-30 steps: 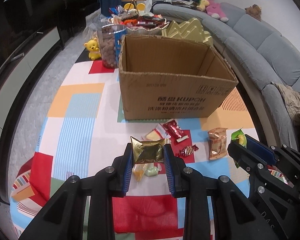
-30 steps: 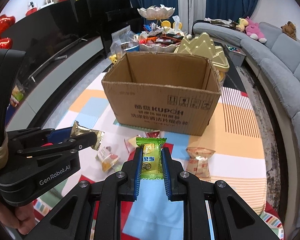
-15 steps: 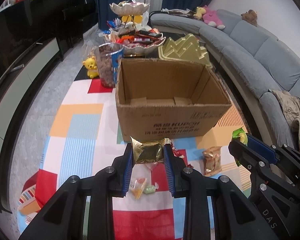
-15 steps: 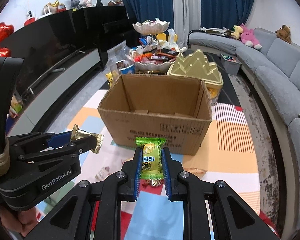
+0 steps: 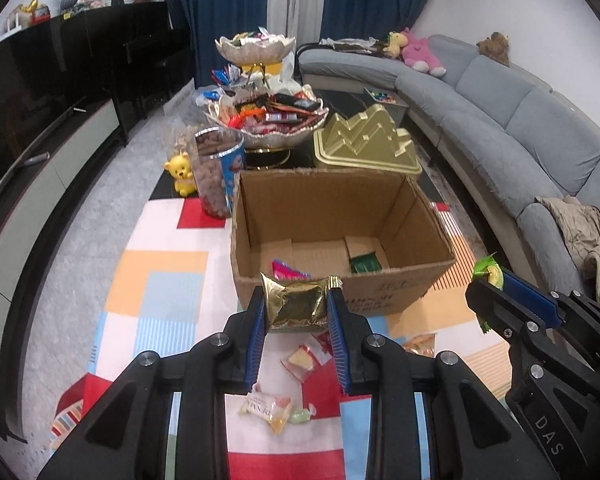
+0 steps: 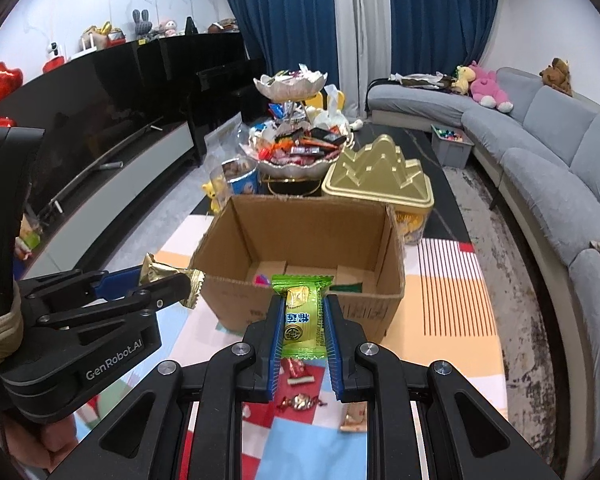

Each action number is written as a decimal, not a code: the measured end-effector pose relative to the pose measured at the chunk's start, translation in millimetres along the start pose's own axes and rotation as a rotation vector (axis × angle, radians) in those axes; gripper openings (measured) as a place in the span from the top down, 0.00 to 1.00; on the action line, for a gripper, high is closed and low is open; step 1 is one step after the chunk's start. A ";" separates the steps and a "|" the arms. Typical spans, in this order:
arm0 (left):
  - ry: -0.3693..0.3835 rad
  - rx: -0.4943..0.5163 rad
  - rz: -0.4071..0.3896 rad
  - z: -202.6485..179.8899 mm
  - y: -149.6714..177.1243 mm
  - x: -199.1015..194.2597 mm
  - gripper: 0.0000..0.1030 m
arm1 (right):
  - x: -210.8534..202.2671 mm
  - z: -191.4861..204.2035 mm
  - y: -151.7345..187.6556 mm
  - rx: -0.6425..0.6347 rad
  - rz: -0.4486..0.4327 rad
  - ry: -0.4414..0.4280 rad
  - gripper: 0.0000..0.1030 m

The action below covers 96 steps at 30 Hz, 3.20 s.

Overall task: Organize snacks
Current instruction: 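Lift gold candy and green candy and carry both over the cardboard box, then open both tools to drop the gold and green candies into the box, then withdraw both tools from the box back toward the remaining snacks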

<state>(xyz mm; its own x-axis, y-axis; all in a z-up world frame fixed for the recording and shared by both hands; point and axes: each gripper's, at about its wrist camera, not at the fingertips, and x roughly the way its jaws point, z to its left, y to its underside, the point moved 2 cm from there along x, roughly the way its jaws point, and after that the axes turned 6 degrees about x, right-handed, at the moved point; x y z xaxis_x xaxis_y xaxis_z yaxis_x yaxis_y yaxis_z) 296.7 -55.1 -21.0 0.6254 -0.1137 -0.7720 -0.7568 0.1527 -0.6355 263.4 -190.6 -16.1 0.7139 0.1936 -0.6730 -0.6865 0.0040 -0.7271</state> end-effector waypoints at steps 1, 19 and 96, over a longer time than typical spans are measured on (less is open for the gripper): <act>-0.005 0.006 -0.006 0.1 -2.9 0.4 0.71 | -0.3 1.1 -1.7 0.000 -0.004 0.000 0.80; -0.017 0.007 -0.067 9.0 -36.4 20.0 0.71 | 14.6 1.8 -35.3 0.007 -0.052 0.021 0.80; -0.062 0.038 -0.163 23.4 -66.5 9.6 0.25 | 15.2 -2.9 -80.2 -0.014 -0.119 0.078 0.33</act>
<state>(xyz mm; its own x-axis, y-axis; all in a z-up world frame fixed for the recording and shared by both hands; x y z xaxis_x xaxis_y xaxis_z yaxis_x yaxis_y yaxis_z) 357.5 -43.4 14.0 0.7505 -0.0791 -0.6562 -0.6377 0.1741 -0.7504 329.7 -190.7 31.6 0.7991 0.1155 -0.5900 -0.5947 0.0084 -0.8039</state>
